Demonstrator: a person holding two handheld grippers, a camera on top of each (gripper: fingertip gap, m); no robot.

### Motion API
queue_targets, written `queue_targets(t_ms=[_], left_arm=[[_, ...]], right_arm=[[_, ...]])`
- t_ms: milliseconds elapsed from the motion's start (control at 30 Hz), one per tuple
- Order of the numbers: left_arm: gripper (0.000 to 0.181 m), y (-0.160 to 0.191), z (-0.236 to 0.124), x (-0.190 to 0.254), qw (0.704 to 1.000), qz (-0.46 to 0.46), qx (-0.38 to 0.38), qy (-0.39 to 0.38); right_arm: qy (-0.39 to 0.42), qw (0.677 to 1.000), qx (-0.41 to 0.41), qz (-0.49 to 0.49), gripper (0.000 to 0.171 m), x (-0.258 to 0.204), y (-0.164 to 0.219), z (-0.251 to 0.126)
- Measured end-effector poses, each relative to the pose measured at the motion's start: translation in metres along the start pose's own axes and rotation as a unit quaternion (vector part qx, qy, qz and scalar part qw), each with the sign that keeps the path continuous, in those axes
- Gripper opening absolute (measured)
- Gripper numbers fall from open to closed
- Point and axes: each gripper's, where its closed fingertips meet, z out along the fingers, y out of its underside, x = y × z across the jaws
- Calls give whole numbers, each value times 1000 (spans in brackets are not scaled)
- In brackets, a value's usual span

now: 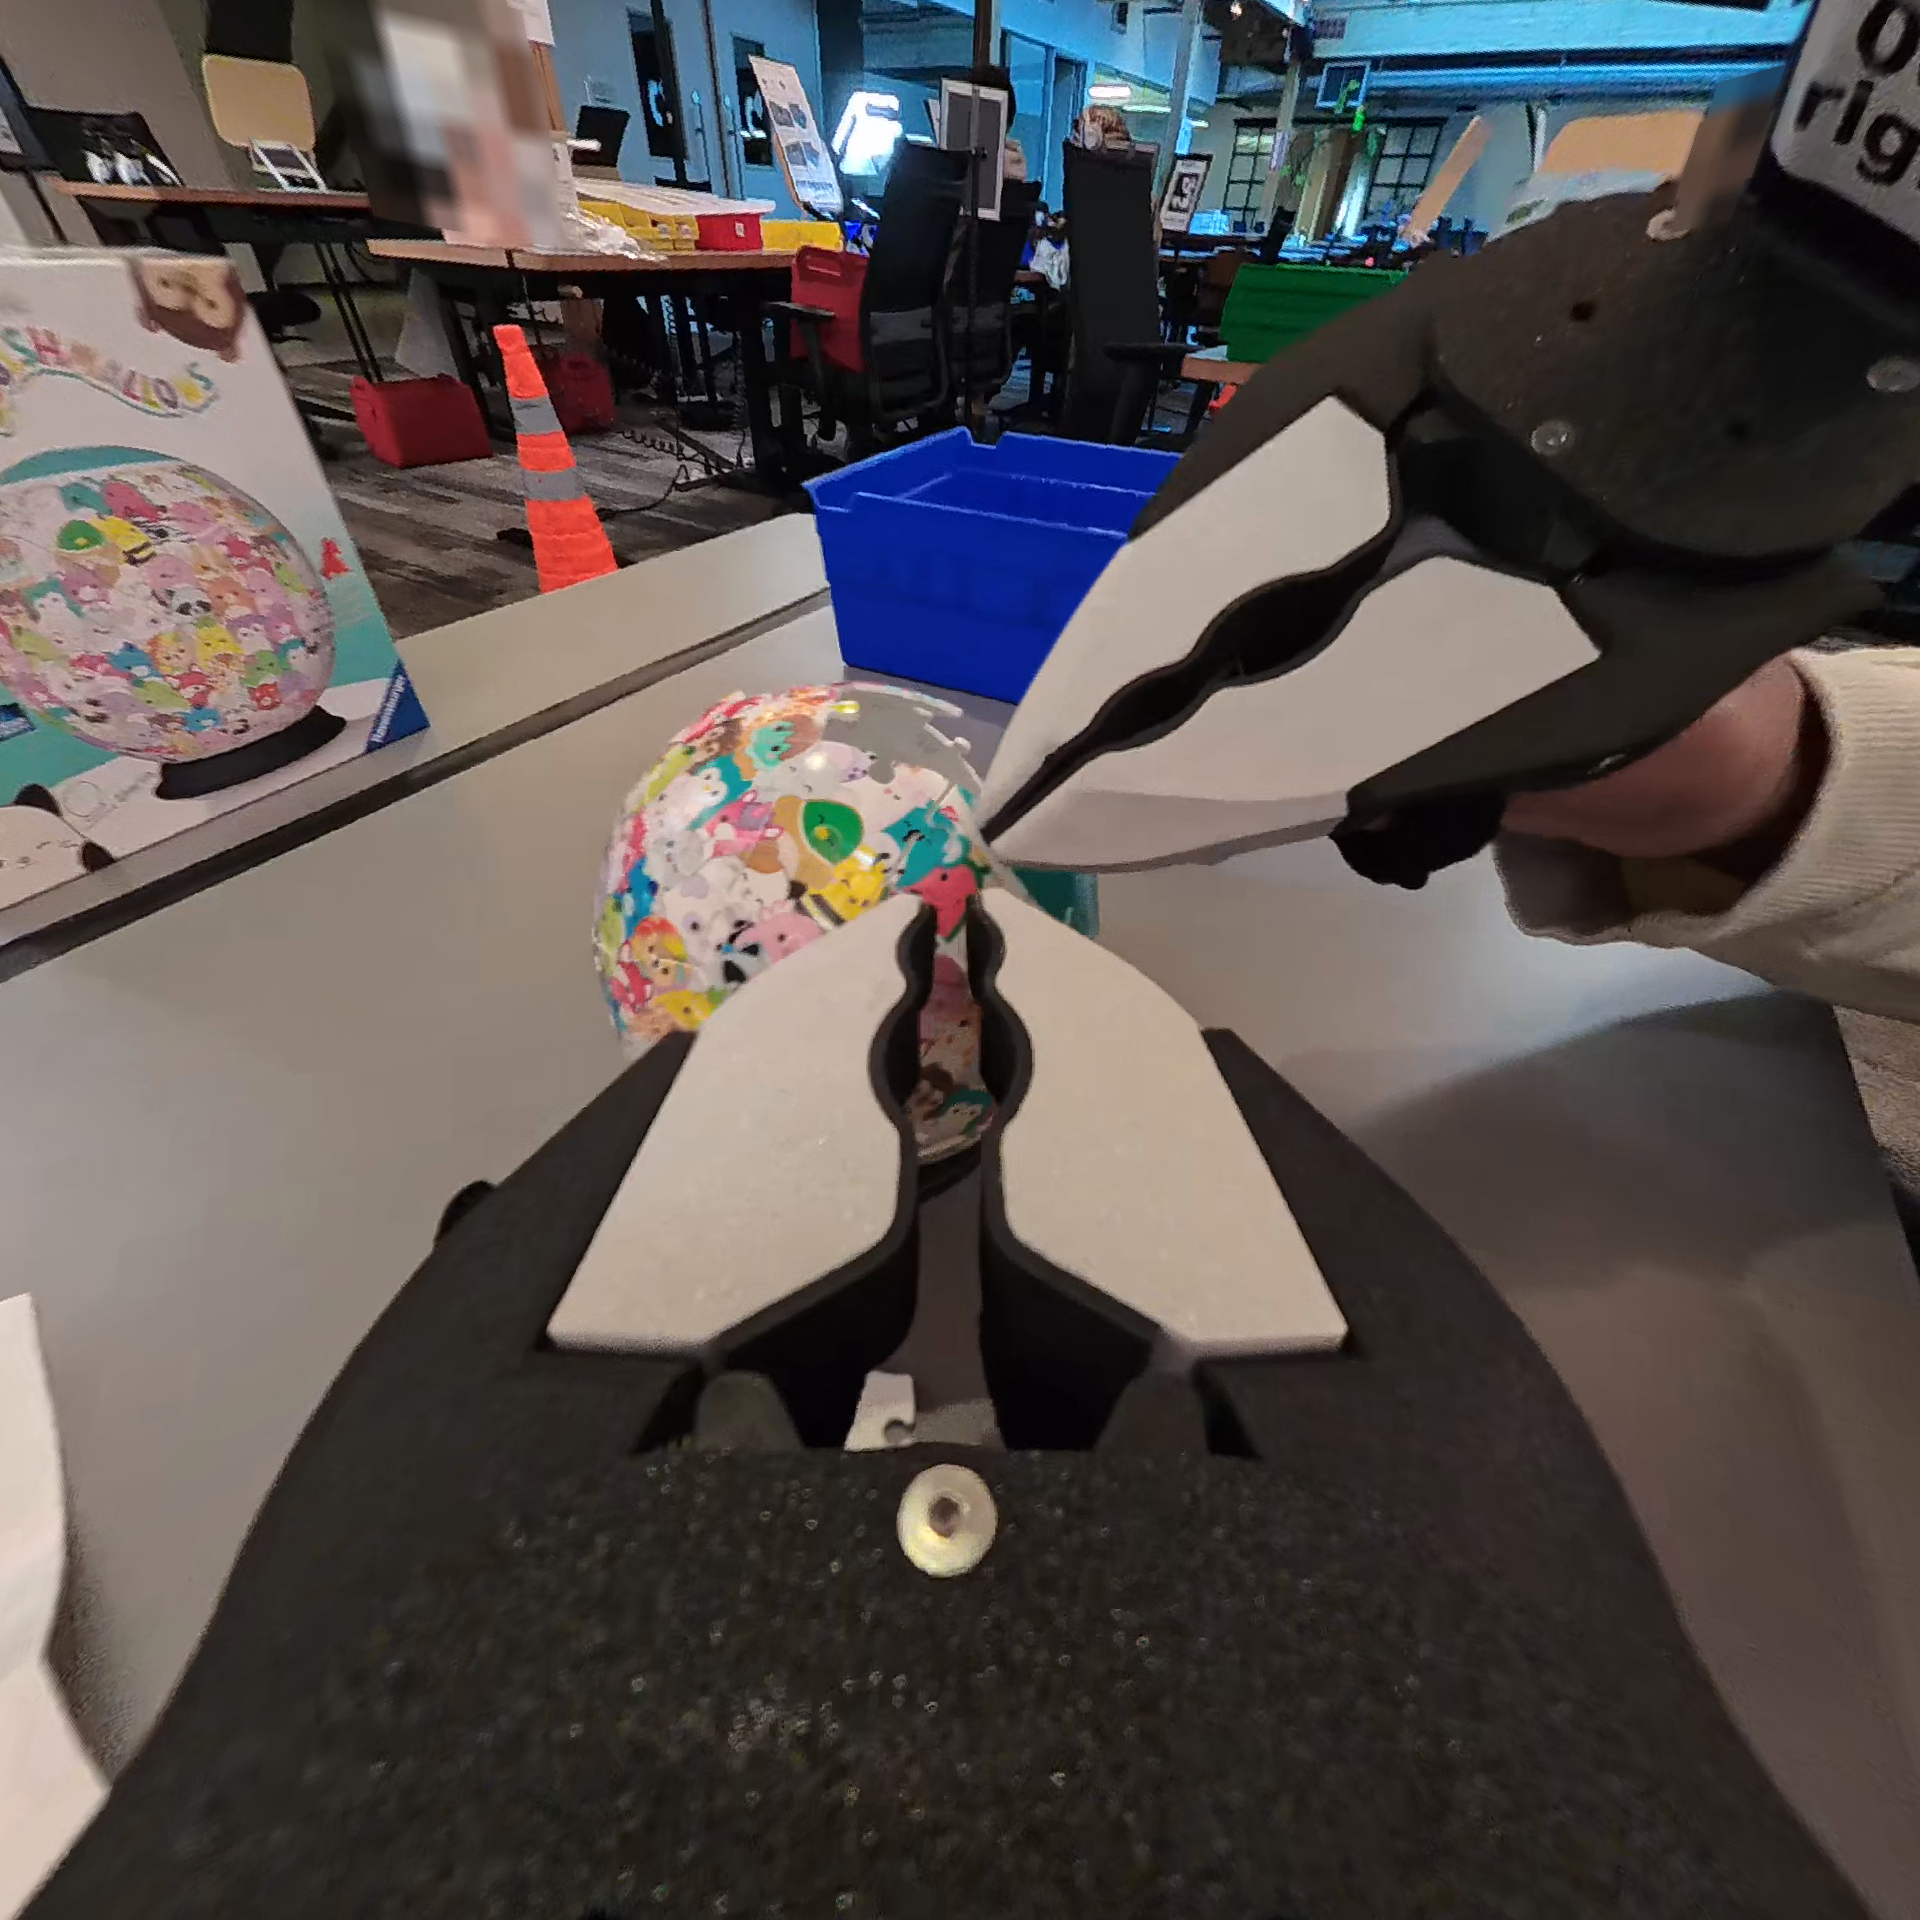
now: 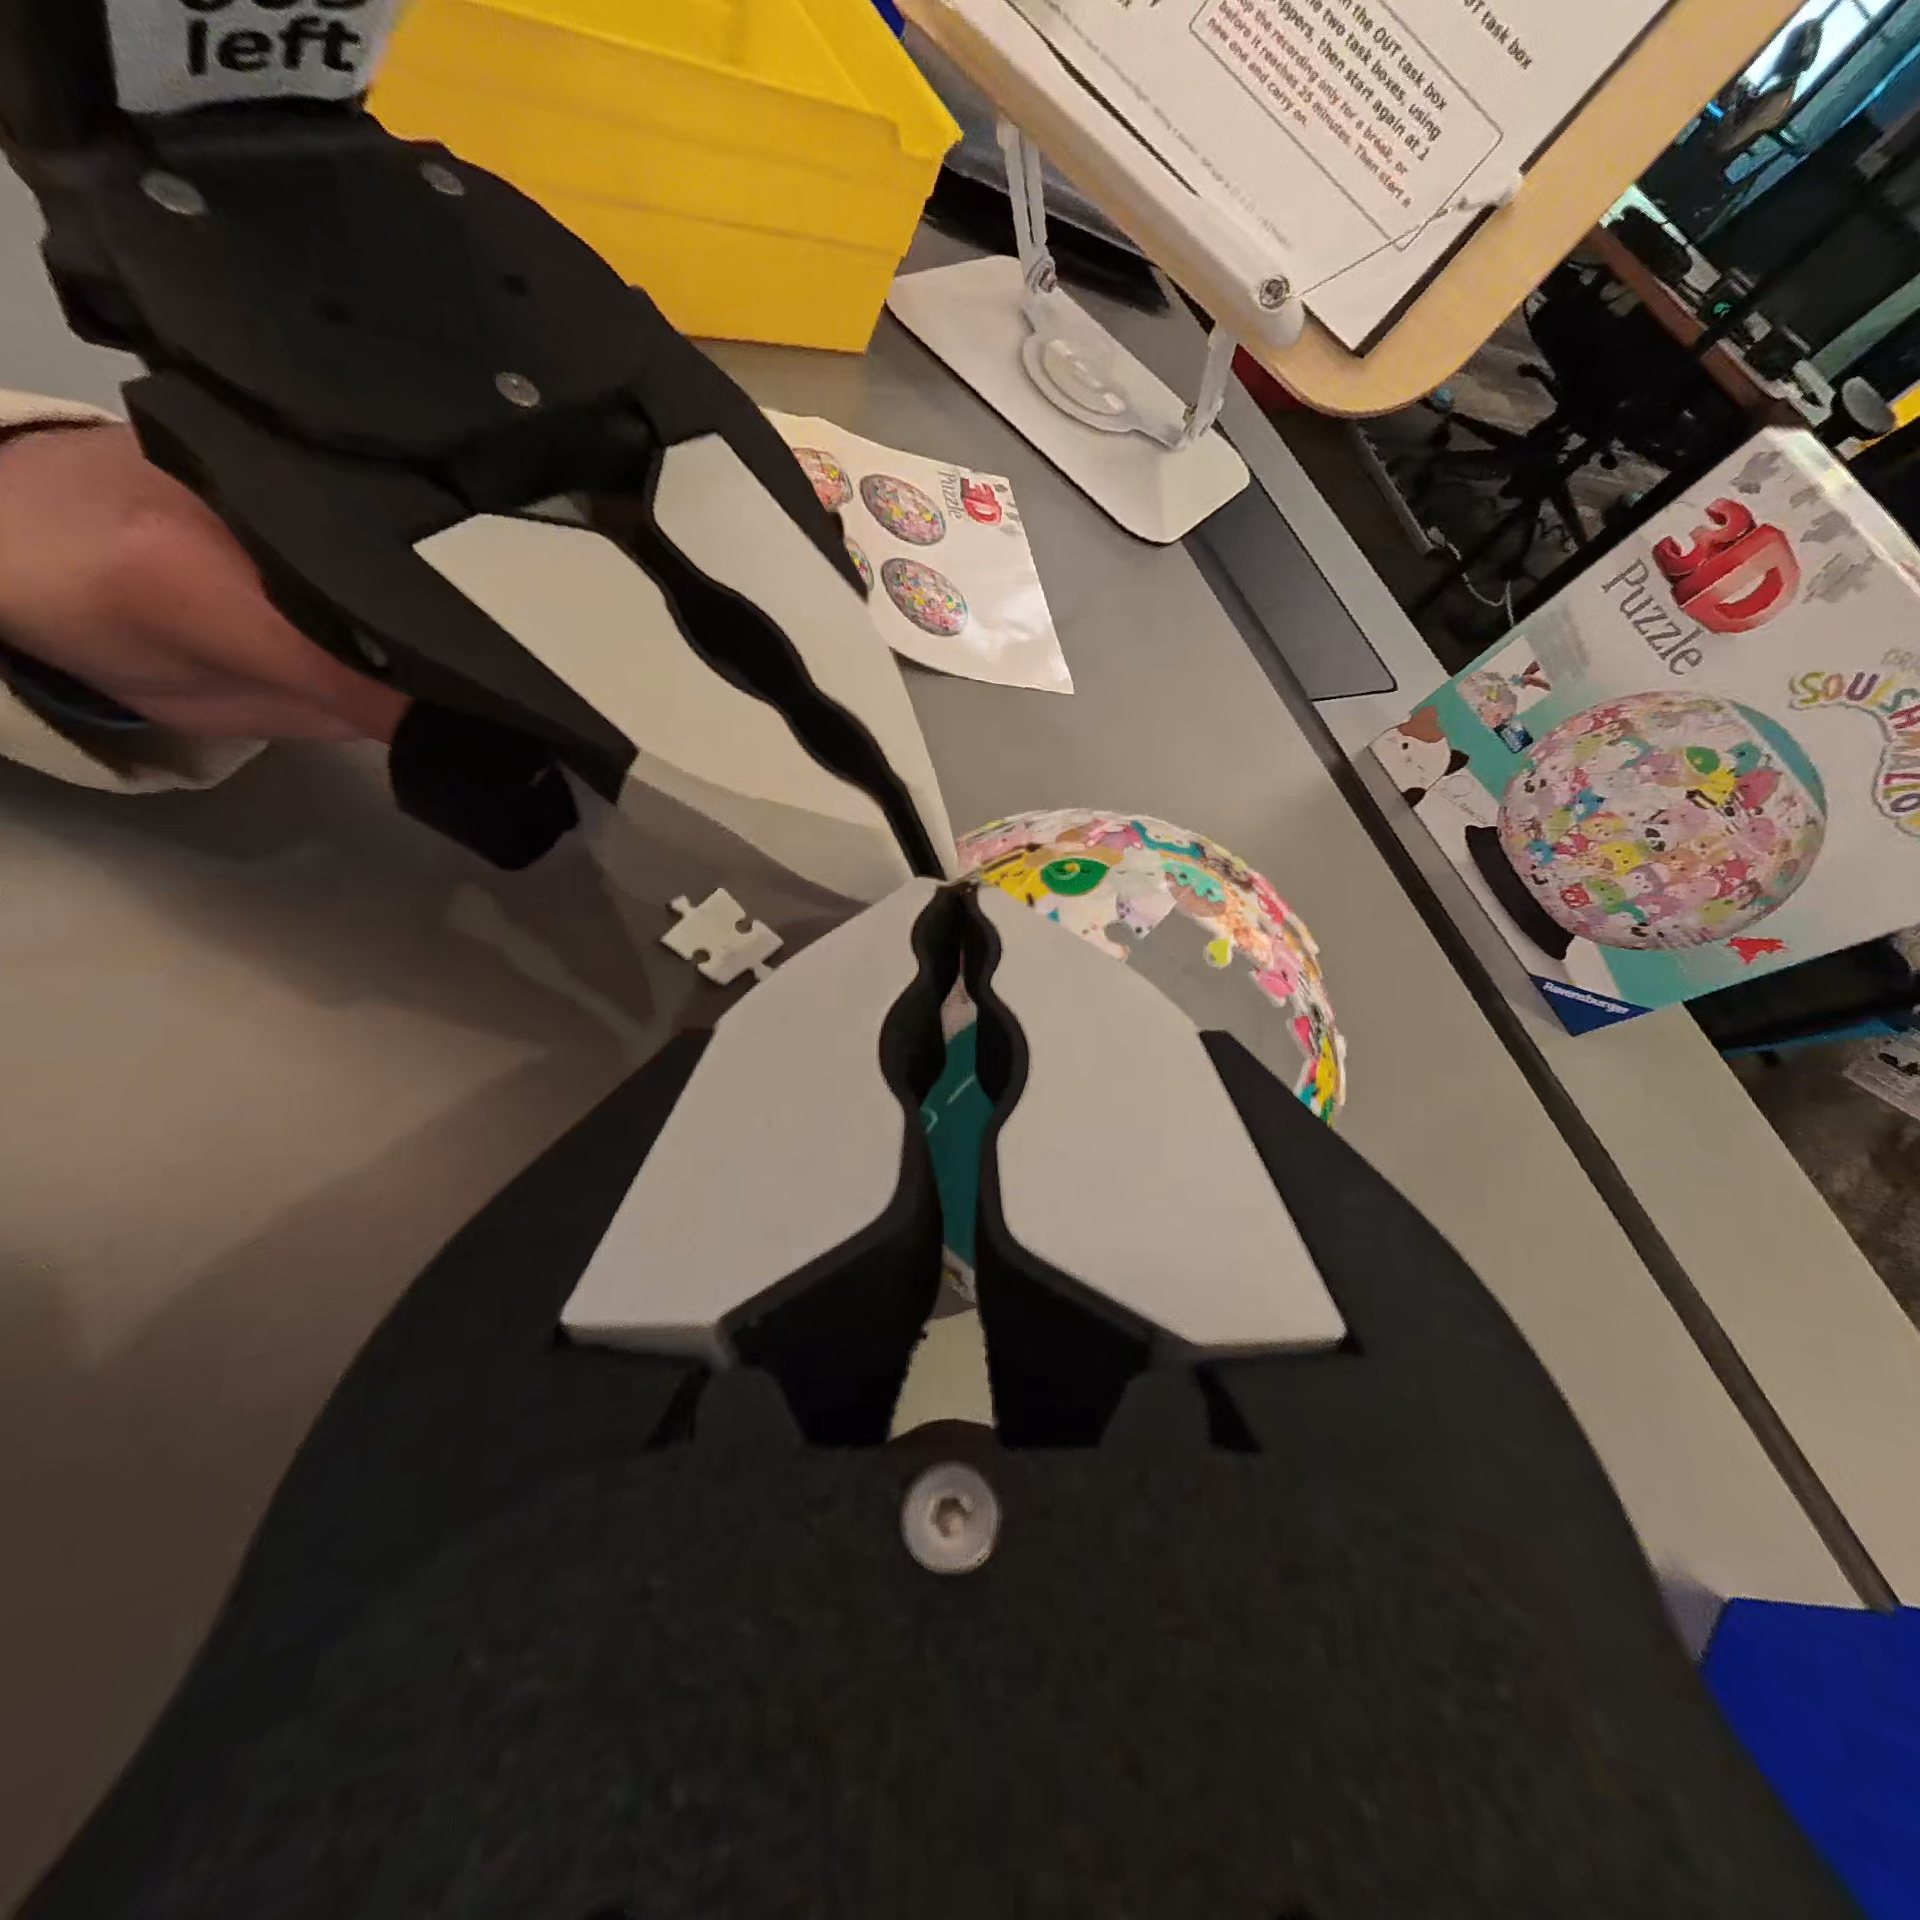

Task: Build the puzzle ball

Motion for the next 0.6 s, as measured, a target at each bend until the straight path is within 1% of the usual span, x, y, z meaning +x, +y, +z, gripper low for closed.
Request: queue_targets(t_ms=[100, 300, 433, 600], left_arm=[[5, 1, -10, -9, 1000, -6, -3, -9], [4, 9, -27, -36, 998, 1, -17, -54], [4, 4, -31, -39, 999, -24, -1, -48], [4, 3, -31, -38, 999, -31, 1, -43]], right_arm=[[-4, 1000, -11, 3, 0, -2, 1, 3], [3, 999, -40, -2, 0, -7, 13, 14], [0, 1000, -27, -1, 0, -9, 8, 13], [16, 999, -37, 1, 0, -4, 12, 16]])
